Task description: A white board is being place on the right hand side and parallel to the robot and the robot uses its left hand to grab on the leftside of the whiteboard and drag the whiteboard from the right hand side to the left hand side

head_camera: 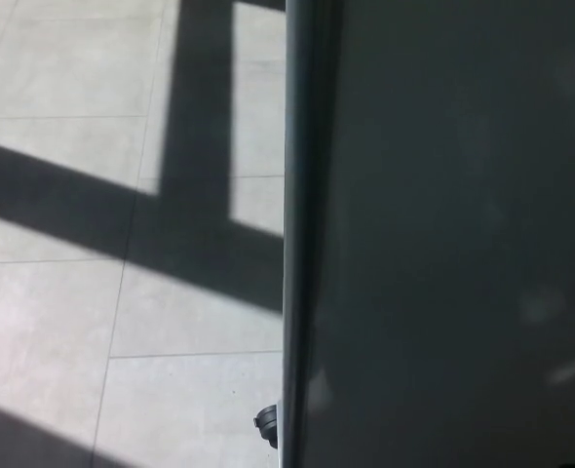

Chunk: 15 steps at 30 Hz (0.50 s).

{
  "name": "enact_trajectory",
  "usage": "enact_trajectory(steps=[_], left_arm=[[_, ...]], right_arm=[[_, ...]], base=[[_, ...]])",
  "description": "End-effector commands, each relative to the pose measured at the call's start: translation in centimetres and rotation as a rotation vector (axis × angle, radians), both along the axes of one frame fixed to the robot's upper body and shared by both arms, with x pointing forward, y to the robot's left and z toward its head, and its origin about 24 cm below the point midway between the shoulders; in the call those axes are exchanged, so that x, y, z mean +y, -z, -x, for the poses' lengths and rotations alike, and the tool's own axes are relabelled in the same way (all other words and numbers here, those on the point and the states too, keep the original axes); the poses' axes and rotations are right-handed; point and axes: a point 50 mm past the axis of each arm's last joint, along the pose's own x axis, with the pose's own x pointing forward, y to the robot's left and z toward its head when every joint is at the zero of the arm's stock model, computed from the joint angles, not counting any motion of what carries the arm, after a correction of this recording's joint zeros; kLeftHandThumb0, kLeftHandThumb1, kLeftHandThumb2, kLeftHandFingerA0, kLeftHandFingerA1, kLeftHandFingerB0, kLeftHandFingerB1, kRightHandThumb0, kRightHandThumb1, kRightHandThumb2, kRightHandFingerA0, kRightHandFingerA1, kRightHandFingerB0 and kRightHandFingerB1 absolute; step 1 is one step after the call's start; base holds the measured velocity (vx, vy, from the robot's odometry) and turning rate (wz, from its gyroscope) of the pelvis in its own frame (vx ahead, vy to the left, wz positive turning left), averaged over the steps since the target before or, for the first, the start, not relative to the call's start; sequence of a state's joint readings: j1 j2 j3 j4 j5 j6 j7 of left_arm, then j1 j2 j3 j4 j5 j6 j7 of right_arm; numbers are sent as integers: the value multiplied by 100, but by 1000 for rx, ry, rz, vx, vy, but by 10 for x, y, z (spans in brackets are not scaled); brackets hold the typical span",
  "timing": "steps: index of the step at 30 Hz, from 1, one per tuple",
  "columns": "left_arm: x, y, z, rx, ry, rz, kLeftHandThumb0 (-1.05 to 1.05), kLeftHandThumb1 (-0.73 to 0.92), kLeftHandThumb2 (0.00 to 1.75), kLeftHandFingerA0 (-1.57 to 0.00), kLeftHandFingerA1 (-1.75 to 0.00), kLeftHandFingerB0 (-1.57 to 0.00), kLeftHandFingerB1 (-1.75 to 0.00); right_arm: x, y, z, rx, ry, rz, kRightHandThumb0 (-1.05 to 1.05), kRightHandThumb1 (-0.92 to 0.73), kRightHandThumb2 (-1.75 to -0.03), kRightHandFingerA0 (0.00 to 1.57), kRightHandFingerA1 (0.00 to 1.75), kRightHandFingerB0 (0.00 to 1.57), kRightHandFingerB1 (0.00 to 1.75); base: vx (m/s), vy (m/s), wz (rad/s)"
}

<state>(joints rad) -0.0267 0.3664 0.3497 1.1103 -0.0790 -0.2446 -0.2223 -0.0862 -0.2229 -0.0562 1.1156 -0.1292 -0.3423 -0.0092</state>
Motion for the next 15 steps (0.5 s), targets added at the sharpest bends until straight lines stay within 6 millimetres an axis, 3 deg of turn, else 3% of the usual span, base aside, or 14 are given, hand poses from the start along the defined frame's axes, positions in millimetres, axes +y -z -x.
enact_trajectory(steps=[1, 4, 5, 7, 9, 10, 11, 12, 13, 15], left_arm=[[18, -18, 8, -181, 2, 34, -30, 68, 113, 0, -47, 0, -47], [18, -19, 9, -187, 4, 39, -30, 68, 113, 0, -47, 0, -47], [15, -35, -16, -301, 83, 20, -53, 72, 80, -5, -31, -5, -30], [5, -45, -35, -407, 130, 69, -56, 68, 79, -8, -36, -3, -28], [4, -45, -35, -409, 132, 72, -56, 68, 79, -8, -36, -3, -28], [-9, -55, -54, -468, 212, 55, -54, 72, 61, -11, -33, -9, -28], [-21, -66, -71, -524, 277, 46, -35, 52, 104, -2, -49, 0, -47], [-24, -69, -75, -536, 290, 46, -35, 52, 104, -2, -49, 0, -47], [-40, -91, -100, -595, 381, 26, -36, 44, 100, -1, -48, 0, -46], [-54, -110, -118, -633, 493, 35, -35, 40, 97, -1, -48, 0, -47]], right_arm=[[-15, -15, 3, -169, -12, 46, -55, -85, -64, 55, 45, 34, 38], [-15, -14, 4, -170, -14, 48, -55, -85, -64, 55, 45, 34, 38], [-14, -18, -7, -187, -19, 45, -58, -82, -65, 56, 46, 35, 39], [-13, -17, -3, -193, -32, 61, -58, -83, -65, 57, 48, 36, 39], [-13, -17, -2, -196, -32, 61, -58, -83, -65, 57, 48, 36, 39], [-13, -15, 0, -188, -17, 39, -50, -84, -64, 55, 45, 35, 38], [-12, -16, -1, -195, -17, 30, -50, -84, -65, 54, 46, 35, 39], [-12, -16, -1, -199, -19, 30, -50, -84, -65, 54, 46, 35, 39], [-12, -20, -8, -214, -27, 45, -55, -82, -64, 56, 46, 36, 39], [-12, -17, -4, -201, -28, 50, -59, -81, -67, 57, 46, 35, 39]], base=[[0, 0, 0], [0, 0, 0], [0, 0, 0], [0, 0, 0], [0, 0, 0], [0, 0, 0], [0, 0, 0], [0, 0, 0], [0, 0, 0], [0, 0, 0]])
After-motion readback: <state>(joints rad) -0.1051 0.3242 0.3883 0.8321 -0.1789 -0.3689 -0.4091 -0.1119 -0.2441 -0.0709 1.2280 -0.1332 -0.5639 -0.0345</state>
